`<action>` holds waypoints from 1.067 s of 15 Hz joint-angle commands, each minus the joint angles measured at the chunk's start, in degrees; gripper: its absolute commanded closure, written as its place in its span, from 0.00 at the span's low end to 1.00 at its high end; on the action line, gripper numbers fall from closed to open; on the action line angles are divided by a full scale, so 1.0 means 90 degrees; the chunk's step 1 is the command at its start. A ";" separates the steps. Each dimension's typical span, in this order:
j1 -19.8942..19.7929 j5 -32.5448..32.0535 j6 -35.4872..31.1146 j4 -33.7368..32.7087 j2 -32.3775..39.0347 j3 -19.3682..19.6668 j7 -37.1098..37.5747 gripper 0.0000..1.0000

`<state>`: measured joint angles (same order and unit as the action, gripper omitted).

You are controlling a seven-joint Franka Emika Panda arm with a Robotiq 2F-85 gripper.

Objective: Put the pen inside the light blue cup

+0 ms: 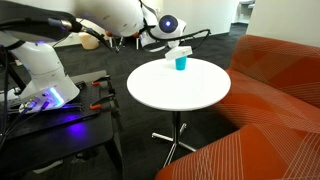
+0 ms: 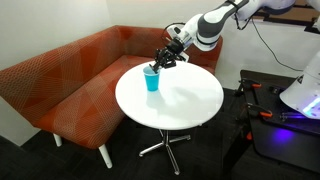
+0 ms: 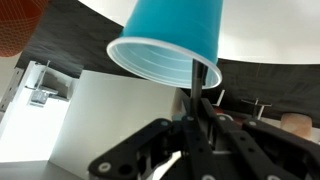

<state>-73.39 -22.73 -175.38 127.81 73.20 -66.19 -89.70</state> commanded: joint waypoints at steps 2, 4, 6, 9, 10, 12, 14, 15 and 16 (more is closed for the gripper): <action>-0.0096 0.0034 -0.0167 -0.0070 0.0441 -0.0072 -0.0162 0.62; -0.0060 0.0048 -0.0122 -0.0116 0.0405 -0.0098 -0.0132 0.58; -0.0033 0.0055 -0.0097 -0.0092 0.0285 -0.0138 -0.0081 0.45; -0.0002 0.0069 -0.0142 0.0088 -0.0041 -0.0240 0.0061 0.21; -0.0005 0.0065 -0.0179 0.0197 -0.0188 -0.0293 0.0114 0.15; 0.0019 0.0102 -0.0250 0.0396 -0.0536 -0.0376 0.0298 0.01; 0.0040 0.0103 -0.0286 0.0601 -0.0893 -0.0462 0.0493 0.00; 0.0048 0.0096 -0.0331 0.0702 -0.1073 -0.0494 0.0573 0.00; 0.0045 0.0077 -0.0357 0.0813 -0.1240 -0.0545 0.0651 0.00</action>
<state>-72.65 -22.77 -175.76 130.56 69.12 -69.87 -87.24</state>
